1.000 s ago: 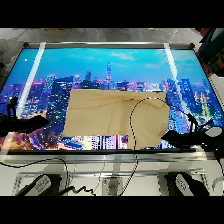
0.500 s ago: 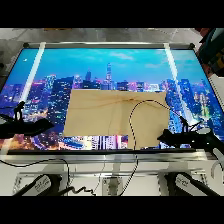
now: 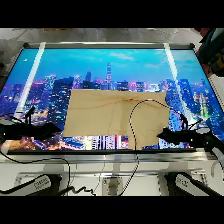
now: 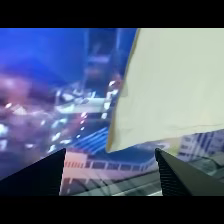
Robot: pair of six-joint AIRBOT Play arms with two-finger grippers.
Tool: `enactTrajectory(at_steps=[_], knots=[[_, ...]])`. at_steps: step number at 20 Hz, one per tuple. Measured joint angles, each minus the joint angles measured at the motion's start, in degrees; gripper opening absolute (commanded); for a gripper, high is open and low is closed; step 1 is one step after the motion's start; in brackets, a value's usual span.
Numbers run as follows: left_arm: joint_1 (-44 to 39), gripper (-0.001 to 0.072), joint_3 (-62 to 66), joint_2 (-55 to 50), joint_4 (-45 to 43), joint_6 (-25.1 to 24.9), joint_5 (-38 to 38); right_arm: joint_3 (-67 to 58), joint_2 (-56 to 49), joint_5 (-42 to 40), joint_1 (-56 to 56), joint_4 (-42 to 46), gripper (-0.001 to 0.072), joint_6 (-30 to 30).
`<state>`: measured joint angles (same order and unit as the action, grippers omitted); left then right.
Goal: Fold the clothes and pants, and hang the long-sleeved shirts on hangers.
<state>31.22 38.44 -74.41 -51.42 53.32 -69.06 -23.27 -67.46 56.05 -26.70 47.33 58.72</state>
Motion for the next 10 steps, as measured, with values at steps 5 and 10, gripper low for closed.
enactTrajectory(at_steps=[5, 10], knots=[[-4.42, 0.0265, -0.76, -5.42, 3.48, -3.21, 0.09, 0.0, 0.0, -0.2, 0.0, 0.11, 0.0015, -0.31], [-7.63, 0.0022, 0.35, -7.78, 2.69, -7.1, -0.52, -2.34, 0.5, 1.29, 0.0, 1.84, 0.0013, -0.76]])
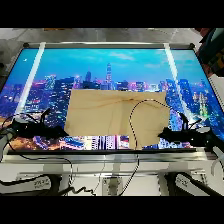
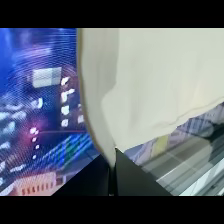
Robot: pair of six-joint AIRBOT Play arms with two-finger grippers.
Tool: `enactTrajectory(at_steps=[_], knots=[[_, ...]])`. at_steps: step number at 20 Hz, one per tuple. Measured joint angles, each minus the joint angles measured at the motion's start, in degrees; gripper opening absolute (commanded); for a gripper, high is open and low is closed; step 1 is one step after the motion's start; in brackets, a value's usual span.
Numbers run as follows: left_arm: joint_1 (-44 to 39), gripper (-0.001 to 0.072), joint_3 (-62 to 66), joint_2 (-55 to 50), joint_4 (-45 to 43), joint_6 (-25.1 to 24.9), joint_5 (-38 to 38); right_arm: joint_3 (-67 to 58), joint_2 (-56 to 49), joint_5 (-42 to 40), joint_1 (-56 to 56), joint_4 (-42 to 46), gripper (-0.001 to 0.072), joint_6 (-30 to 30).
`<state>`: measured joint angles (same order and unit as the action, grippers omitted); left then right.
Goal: Fold the clothes and pants, and hang the long-sleeved shirts on hangers.
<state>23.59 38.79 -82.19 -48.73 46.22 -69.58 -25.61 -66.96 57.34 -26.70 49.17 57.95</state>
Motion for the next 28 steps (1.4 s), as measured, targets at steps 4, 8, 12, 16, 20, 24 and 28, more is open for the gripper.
enactTrajectory(at_steps=[4, 8, 12, 16, 20, 24, 28], knots=[[1.88, 0.0022, 4.87, 2.97, 1.27, -1.38, -5.64, -4.24, 6.78, 5.35, -0.07, -2.1, 0.0013, -0.24], [8.22, 0.0022, 7.89, 12.46, 5.38, -1.84, -8.81, -6.64, 19.32, 8.2, -0.04, -6.01, 0.0013, 2.84], [10.03, 0.0022, 8.7, 20.55, 8.17, -1.64, -5.81, -7.3, 27.36, 4.07, 2.47, -9.03, 0.0013, 6.73], [3.82, 0.0022, 8.83, 20.96, 9.9, -0.39, 6.14, -7.52, 26.23, -10.71, 9.31, -10.32, 0.0013, 9.09], [-5.75, 0.0022, 8.83, 15.56, 10.45, 0.13, 20.74, -7.61, 17.86, -27.87, 16.72, -11.61, 0.0014, 10.32], [-12.85, 0.0023, 8.85, 9.11, 12.44, 0.31, 34.53, -9.25, 7.06, -42.03, 20.44, -14.67, 0.0014, 10.91], [-15.61, 0.0689, 8.9, 4.87, 14.82, 0.5, 43.52, -15.58, -3.04, -48.11, 21.44, -15.76, 0.0524, 10.97]])
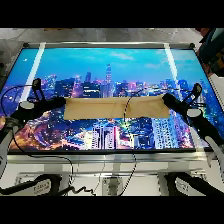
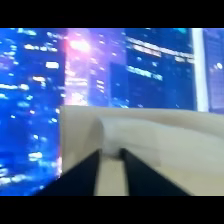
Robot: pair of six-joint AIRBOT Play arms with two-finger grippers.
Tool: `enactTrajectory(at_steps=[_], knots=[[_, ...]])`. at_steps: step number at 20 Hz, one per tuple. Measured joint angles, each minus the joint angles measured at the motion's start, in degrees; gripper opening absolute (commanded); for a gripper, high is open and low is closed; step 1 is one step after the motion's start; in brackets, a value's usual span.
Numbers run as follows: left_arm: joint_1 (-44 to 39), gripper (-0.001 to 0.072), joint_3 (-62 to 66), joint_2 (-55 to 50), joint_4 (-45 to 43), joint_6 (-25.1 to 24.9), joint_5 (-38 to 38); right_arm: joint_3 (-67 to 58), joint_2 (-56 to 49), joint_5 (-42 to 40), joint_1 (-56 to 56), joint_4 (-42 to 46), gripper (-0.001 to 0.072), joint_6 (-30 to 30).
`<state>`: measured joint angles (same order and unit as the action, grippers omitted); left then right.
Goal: Fold the clothes and pants, and hang the long-sleeved shirts on hangers.
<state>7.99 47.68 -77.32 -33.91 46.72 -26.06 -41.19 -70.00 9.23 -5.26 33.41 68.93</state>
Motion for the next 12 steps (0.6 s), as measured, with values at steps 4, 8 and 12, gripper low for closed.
enactTrajectory(at_steps=[4, 8, 12], knots=[[0.81, 0.0697, 0.0, -0.13, 0.9, 0.24, 1.62, -6.43, -4.9, 0.63, -0.61, 3.06, 0.0524, -0.02], [6.03, 0.0697, 0.02, 0.74, -1.27, 1.64, -5.38, -12.85, -6.16, 12.44, -3.63, 9.92, 0.0524, -0.57], [9.4, 0.0696, 0.11, -2.1, -5.55, 5.33, -15.72, -17.99, -6.56, 29.94, -4.46, 13.66, 0.0518, -6.58]])
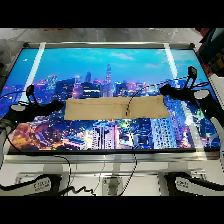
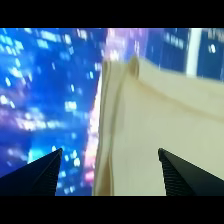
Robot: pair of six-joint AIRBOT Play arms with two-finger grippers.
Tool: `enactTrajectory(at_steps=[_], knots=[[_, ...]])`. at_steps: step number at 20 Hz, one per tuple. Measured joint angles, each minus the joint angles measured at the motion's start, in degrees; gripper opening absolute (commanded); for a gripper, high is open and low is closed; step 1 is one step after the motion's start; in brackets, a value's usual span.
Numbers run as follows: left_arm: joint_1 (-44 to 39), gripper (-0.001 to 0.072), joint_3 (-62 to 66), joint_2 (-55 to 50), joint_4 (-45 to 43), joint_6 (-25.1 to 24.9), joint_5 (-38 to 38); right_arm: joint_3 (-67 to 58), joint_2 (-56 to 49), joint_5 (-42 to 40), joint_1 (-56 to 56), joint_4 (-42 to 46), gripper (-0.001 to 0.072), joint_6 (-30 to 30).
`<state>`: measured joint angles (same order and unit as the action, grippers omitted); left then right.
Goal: Fold the clothes and pants, and hang the long-sleeved shirts on hangers.
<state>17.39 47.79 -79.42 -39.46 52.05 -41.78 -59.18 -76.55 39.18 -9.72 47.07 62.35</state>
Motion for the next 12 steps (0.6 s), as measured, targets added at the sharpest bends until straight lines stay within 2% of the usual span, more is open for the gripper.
enactTrajectory(at_steps=[4, 5, 7, 8, 9, 11, 12], knots=[[-1.75, 0.068, 1.09, -6.08, 0.87, -1.03, -6.45, -1.79, -0.26, 12.41, 1.73, -1.11, 0.0505, -7.65], [-2.67, 0.0651, 1.68, -7.45, 1.86, -1.77, -7.13, -2.01, -0.28, 14.82, 2.49, -1.68, 0.0505, -9.16], [-4.9, 0.0445, 3.02, -9.86, 3.52, -3.3, -7.15, -2.21, -0.33, 18.01, 4.28, -2.36, 0.0503, -11.13], [-6.23, 0.0338, 3.76, -10.84, 3.85, -3.78, -6.23, -2.29, -0.33, 18.56, 5.29, -2.54, 0.0447, -11.74], [-7.54, 0.0336, 4.52, -11.54, 4.13, -4.04, -5.11, -2.36, -0.39, 18.58, 6.51, -2.84, 0.0376, -12.0], [-9.68, 0.0024, 6.73, -12.39, 3.93, -4.28, -3.23, -2.4, -0.59, 16.98, 9.42, -3.08, 0.0363, -11.82], [-10.36, 0.0022, 8.31, -12.63, 2.75, -4.42, -3.34, -2.43, -0.81, 15.63, 11.26, -3.26, 0.0294, -11.54]])
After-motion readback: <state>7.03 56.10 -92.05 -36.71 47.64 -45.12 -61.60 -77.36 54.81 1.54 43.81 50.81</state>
